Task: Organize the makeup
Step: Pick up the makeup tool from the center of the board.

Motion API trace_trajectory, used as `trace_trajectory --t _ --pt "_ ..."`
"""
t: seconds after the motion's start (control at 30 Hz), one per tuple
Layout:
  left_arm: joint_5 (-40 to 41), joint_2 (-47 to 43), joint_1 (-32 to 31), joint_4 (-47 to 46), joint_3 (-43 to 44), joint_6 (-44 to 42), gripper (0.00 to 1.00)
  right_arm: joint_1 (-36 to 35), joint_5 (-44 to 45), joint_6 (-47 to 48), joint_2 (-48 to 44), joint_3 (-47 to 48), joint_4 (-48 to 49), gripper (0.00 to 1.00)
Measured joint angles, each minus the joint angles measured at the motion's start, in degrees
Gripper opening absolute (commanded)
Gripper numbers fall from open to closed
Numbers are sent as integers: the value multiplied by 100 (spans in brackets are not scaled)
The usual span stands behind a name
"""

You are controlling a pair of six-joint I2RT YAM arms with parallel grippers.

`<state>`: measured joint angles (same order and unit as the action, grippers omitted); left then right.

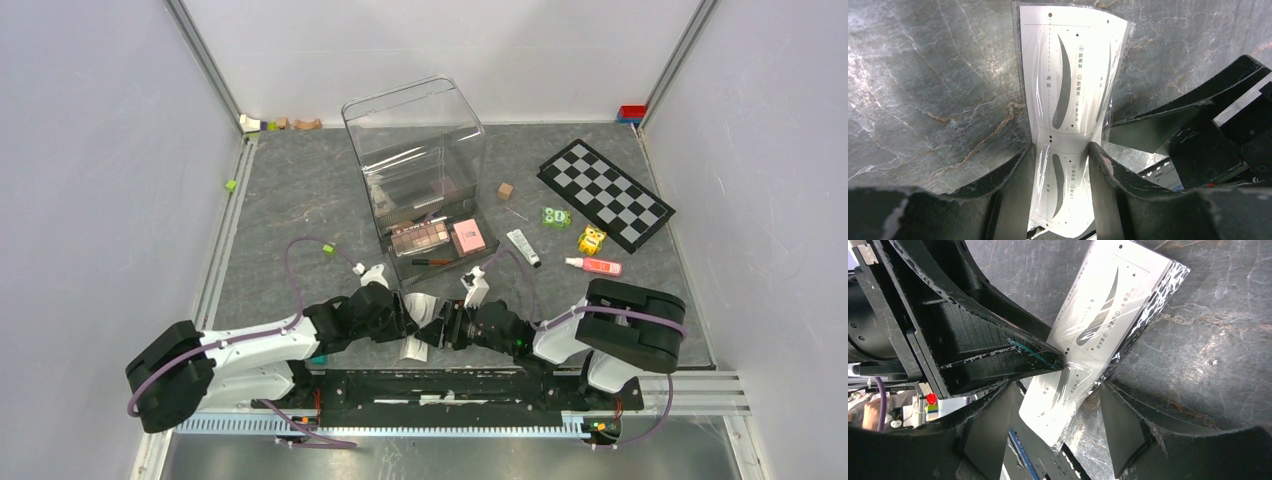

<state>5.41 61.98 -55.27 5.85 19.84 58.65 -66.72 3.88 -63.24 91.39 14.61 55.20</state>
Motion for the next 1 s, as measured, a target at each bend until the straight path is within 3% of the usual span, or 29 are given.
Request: trace_trajectory --t 0.3,0.63,1.0 --pt "-50 -409 -15 -7 -267 168 51 0 -107 -101 175 0 306 62" --pt "-103 -828 -15 -24 -518 249 50 0 -175 -157 243 0 420 66" --pt "-103 -1222 -22 13 -651 260 52 0 -243 -157 249 0 446 60"
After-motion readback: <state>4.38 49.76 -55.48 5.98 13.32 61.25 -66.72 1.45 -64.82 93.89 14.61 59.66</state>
